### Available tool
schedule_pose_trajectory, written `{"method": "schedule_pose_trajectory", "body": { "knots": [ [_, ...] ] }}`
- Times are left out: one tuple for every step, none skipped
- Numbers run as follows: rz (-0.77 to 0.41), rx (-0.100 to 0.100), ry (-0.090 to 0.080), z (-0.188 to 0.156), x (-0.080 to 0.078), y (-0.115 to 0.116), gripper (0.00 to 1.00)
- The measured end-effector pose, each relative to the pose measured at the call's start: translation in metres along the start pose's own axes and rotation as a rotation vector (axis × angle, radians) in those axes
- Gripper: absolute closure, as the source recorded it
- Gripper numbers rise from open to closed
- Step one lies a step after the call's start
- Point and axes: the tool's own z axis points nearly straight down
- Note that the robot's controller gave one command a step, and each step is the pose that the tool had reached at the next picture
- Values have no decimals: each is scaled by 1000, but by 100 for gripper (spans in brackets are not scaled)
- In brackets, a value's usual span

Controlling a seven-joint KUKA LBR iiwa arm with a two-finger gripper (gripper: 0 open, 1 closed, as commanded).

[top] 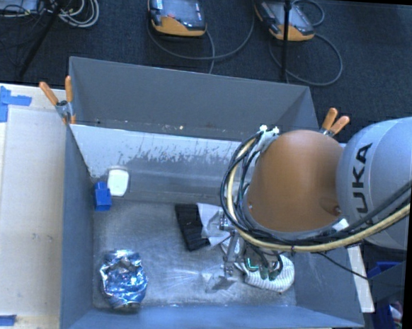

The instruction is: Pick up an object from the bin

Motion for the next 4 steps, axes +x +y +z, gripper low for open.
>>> {"method": "schedule_pose_trajectory", "body": {
  "knots": [
    [4,-1,-8,-4,-2,-1,100],
    [4,-1,-8,-4,-2,-1,100],
    [-15,-1,-6,88,-7,14,0],
    [-14,-1,-7,87,-8,14,0]
  ]
}}
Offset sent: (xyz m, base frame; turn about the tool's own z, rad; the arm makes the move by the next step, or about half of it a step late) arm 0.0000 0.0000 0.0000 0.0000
